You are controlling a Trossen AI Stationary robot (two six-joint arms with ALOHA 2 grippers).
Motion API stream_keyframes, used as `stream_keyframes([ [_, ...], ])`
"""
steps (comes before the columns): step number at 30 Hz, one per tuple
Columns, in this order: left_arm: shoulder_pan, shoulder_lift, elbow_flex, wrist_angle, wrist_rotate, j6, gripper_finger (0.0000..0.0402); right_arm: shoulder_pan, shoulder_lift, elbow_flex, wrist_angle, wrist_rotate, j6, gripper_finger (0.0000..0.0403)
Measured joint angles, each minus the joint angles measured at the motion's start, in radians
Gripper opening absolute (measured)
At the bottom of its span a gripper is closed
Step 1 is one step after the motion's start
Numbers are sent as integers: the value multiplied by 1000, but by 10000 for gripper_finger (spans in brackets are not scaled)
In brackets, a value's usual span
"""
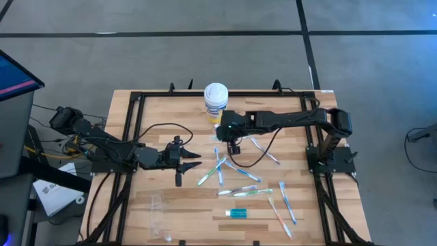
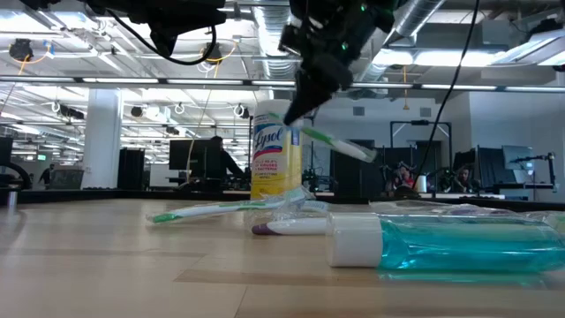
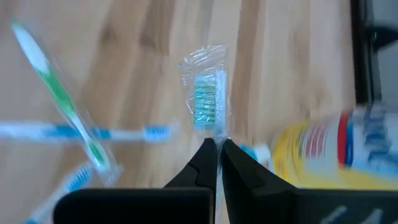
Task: Pick & Place toothbrushing station
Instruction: Put the top green toothbrush into the transparent organizer
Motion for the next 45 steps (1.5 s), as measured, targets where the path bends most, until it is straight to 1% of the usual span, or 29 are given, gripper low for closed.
stream_keyframes([
  [7,0,0,0,0,0,0,106,40,0,101,25,-12,46,0],
  [14,0,0,0,1,-1,0,106,47,-1,162,49,-12,107,0],
  [18,0,0,0,1,-9,0,106,50,-34,167,93,-11,112,0],
  [20,0,0,0,1,-13,0,106,58,-59,164,84,-12,118,0],
  [25,0,0,0,2,-43,23,106,91,-127,165,174,-63,123,0],
  [27,0,0,0,3,-58,26,106,109,-148,167,206,-66,122,0],
  [34,0,0,0,14,-63,41,106,156,-151,165,308,-68,111,0],
  [38,0,0,0,35,-63,67,106,177,-151,165,331,-68,111,0],
  [45,0,0,0,156,-62,183,106,212,-151,165,398,-69,111,0],
])
